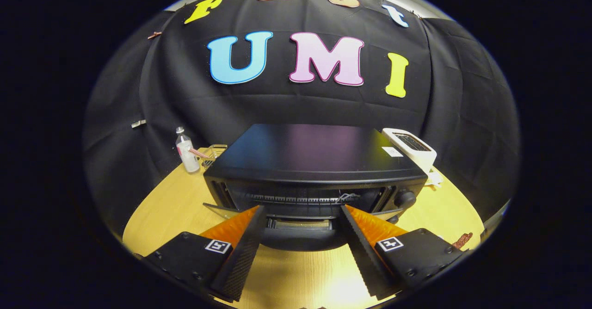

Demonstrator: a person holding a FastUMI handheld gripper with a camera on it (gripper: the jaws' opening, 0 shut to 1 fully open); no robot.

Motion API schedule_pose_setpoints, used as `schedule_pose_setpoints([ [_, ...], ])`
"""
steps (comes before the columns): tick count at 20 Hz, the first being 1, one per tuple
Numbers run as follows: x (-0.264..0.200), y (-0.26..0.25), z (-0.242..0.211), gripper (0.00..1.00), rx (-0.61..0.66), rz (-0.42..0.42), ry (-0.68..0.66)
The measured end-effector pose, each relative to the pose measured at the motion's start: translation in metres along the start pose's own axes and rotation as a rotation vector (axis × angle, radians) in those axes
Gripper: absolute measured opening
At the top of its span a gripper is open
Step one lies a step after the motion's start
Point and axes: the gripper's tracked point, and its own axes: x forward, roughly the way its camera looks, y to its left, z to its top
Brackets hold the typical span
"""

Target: Open the toaster oven, put the food inside, and close the toaster oven door.

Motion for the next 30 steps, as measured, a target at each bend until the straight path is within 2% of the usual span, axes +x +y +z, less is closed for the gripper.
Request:
schedule_pose_setpoints([
  [9,-0.035,0.0,-0.059,0.96,-0.045,0.038,0.037],
  [13,-0.042,0.006,-0.105,0.97,-0.138,0.064,0.117],
  [16,-0.043,0.003,-0.142,0.98,-0.098,0.083,0.209],
  [18,-0.044,0.001,-0.15,0.98,-0.086,0.085,0.246],
  [23,-0.063,-0.009,-0.128,0.98,-0.1,0.107,0.206],
  [30,-0.092,-0.061,-0.018,0.98,-0.089,0.12,-0.015],
])
